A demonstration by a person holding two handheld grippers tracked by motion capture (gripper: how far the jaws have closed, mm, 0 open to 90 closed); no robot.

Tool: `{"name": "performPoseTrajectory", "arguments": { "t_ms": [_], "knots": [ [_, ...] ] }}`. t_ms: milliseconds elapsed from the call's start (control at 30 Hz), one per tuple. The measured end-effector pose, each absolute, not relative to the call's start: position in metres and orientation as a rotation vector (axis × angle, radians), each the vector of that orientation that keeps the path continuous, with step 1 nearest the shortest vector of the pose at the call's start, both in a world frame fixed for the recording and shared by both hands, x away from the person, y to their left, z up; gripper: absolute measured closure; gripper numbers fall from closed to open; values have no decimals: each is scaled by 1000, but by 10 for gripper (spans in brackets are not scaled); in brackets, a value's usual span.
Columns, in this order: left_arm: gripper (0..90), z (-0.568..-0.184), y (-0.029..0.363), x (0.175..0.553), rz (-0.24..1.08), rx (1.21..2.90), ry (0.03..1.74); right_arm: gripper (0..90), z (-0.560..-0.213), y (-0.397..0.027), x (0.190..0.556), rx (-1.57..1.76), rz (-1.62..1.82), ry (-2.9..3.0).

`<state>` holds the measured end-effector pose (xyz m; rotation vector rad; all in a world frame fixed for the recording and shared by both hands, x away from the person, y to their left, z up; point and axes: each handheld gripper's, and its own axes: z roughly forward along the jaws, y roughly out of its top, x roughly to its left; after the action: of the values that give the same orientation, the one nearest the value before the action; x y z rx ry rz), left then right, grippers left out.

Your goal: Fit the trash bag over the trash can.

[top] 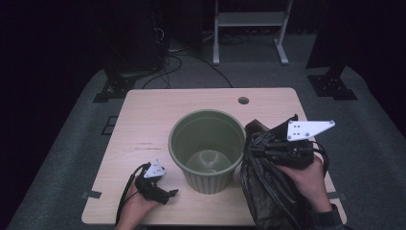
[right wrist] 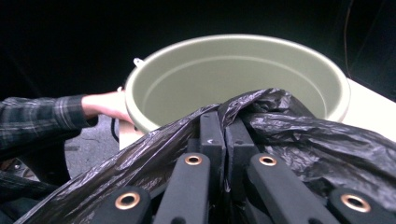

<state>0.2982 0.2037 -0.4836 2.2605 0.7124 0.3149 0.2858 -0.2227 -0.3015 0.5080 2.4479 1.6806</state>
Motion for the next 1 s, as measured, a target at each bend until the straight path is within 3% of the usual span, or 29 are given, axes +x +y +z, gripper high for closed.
{"name": "performPoseTrajectory", "arguments": {
  "t_ms": [300,1000],
  "knots": [
    [0,-484,204,298,315,2261,712,880,-278,-186,293,414,1684,2515],
    [0,-484,204,298,313,2261,710,879,-271,-76,321,316,1585,2698]
  ]
}}
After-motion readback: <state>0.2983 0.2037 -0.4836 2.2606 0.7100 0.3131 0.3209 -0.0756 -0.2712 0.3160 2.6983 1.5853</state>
